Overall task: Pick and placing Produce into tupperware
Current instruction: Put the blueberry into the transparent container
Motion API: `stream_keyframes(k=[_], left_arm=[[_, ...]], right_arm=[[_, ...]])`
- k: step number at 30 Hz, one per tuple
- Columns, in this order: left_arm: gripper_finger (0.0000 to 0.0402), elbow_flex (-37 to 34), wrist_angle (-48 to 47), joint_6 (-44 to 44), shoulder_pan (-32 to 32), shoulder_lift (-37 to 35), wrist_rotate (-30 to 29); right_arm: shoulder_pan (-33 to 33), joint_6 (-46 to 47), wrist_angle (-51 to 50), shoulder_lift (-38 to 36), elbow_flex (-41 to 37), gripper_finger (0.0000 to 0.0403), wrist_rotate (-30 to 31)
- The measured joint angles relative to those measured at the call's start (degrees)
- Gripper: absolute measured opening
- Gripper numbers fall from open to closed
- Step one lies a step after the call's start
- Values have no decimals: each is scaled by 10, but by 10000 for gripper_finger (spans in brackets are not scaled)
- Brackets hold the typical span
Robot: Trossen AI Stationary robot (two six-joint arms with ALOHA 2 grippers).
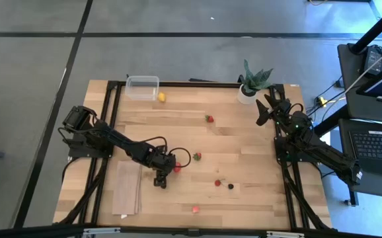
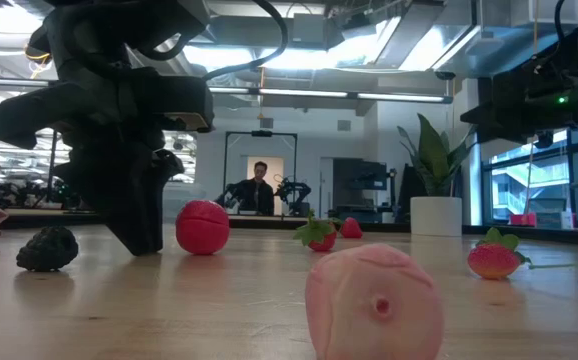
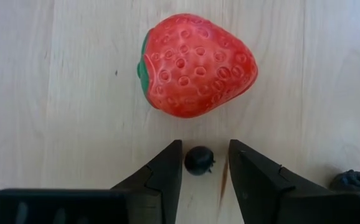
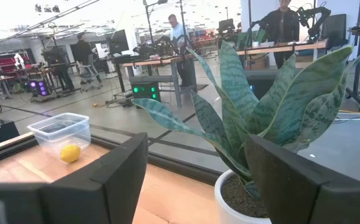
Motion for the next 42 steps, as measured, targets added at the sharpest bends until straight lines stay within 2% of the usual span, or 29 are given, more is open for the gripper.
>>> stream_keyframes(k=[7, 17, 21, 25, 33, 42], left_arm=[[103, 0, -6, 0, -2, 0, -15], [48, -1, -8, -1, -1, -1, -16], [33, -3, -12, -2, -1, -20, -8], [39, -8, -44, -3, 6, -61, -11], [36, -4, -116, -11, 74, -194, -119], [49, -3, -120, -10, 219, -330, -288]], right_arm=[[0, 0, 0, 0, 0, 269, 0], [0, 1, 0, 0, 0, 269, 0], [0, 2, 0, 0, 0, 269, 0], [0, 2, 0, 0, 0, 269, 0], [0, 2, 0, 0, 0, 269, 0], [0, 2, 0, 0, 0, 269, 0]])
